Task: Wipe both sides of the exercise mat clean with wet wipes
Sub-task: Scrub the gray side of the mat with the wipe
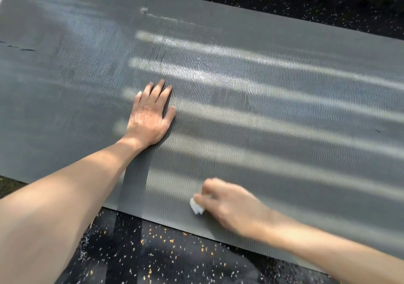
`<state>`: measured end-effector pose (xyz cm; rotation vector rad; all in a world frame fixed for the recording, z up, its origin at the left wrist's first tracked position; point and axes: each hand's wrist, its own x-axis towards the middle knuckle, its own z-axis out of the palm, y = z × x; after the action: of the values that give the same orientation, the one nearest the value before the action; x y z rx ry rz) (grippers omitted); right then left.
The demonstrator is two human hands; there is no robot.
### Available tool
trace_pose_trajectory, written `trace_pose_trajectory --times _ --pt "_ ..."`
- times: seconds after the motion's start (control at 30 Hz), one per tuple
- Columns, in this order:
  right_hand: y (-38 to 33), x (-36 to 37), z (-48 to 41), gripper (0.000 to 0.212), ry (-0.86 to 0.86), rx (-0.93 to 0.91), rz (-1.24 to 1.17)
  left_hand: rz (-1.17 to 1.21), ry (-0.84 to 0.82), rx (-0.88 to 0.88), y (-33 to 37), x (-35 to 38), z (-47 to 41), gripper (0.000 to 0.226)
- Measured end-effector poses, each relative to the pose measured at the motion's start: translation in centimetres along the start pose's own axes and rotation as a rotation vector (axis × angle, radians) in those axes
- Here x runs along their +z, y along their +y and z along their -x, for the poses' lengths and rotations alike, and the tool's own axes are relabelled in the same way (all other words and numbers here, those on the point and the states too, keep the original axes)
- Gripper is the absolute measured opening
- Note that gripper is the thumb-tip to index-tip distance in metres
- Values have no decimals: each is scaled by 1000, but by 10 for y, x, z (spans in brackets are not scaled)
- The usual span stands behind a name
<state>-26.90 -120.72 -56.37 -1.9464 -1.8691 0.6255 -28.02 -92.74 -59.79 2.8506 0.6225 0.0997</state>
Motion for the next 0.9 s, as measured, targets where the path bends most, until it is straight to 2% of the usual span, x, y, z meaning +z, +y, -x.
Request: trace_pose_trajectory --times 0.07,0.13,0.27,0.3,0.33,0.37,0.43,0.47,0.53,0.6,0.77,0.9 --pt "28 -14 -16 15 154 189 -15 2 -3 0 1 0 0 72" --pt "43 -16 -30 25 312 286 56 2 -4 0 0 1 1 72" --pt "22 -5 -20 10 89 54 113 5 12 9 -1 0 0 71" --pt "27 -12 -23 6 106 63 80 6 11 7 -1 -1 0 71" --pt "40 -17 -29 6 199 84 113 9 6 6 -1 -1 0 72" --pt "51 -26 -36 6 265 172 175 11 1 7 0 -1 0 72" --pt "56 -34 -46 5 323 327 161 12 6 13 0 -1 0 71" --pt "51 -30 -46 11 305 336 156 13 13 17 -1 0 0 70" --pt "34 -13 -38 27 158 186 124 15 19 21 -2 1 0 69" --pt "32 -10 -30 28 63 56 39 15 23 20 -3 1 -1 68" --pt "67 -37 -49 10 333 355 204 19 23 22 -1 1 0 68" --pt "52 -28 -38 20 185 64 209 21 21 14 -2 0 -1 68"
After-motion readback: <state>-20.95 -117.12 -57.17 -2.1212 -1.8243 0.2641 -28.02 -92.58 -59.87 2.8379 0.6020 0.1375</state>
